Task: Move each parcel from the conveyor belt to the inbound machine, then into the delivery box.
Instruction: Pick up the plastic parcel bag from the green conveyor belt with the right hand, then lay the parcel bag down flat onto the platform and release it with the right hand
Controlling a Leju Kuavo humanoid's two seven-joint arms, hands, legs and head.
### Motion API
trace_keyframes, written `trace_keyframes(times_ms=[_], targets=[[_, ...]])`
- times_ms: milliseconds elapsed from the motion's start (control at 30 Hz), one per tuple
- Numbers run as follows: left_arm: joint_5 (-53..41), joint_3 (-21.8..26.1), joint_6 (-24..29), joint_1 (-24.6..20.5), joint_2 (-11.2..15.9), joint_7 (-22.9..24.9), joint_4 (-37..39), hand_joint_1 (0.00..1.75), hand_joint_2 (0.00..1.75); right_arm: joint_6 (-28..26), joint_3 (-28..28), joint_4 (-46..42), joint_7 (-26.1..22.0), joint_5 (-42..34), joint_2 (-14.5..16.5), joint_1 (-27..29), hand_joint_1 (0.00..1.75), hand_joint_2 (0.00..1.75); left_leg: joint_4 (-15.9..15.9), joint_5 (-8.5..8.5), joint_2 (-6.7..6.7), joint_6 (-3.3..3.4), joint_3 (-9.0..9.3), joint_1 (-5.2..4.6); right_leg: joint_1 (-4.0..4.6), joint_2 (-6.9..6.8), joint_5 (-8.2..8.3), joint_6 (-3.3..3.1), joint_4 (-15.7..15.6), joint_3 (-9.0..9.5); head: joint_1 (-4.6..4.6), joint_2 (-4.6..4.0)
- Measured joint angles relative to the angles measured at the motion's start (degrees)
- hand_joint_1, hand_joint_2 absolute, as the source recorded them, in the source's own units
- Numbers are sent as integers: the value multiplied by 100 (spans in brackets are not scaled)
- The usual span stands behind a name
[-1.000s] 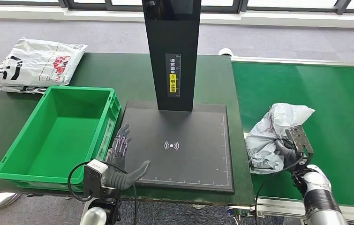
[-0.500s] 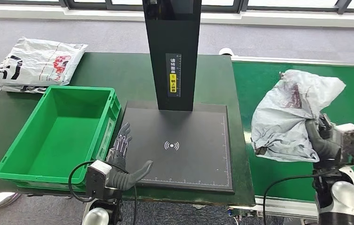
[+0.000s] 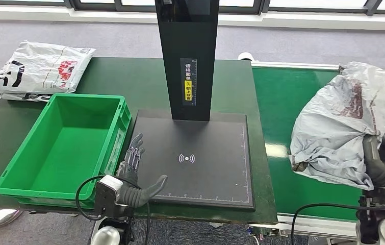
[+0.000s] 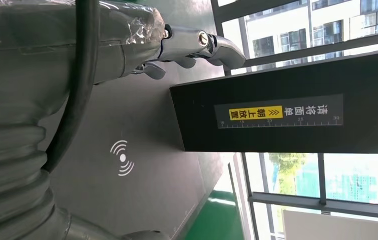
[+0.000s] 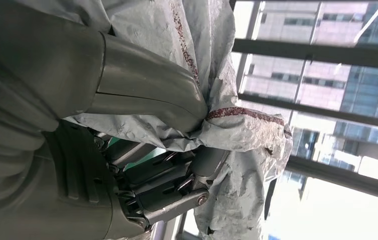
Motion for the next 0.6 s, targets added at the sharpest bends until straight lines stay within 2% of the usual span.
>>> trace_keyframes(times_ms=[100,233,433,600], targets=[[-43,0,-124,-90,-56,4,71,0,175,25,14,145,290,331,53,-140,175,175,-1,0,2,0,-14,0,0,0,0,0,1,1,1,0],[-52,0,-238,-282,-116,46,186,0,175,-136,322,899,444,648,78,-568,175,175,0,8,9,1,-5,0,0,4,6,-1,1,0,-1,0],[-10,0,-257,-335,-129,78,272,0,175,-155,829,1800,598,597,127,-1029,175,175,-1,18,-3,-1,-10,2,2,-5,9,1,7,-2,0,0],[110,0,-179,-304,-113,80,259,0,175,-170,1520,3184,593,487,246,-1764,175,175,-2,22,5,-7,-10,3,2,3,11,-2,9,-11,-1,0]])
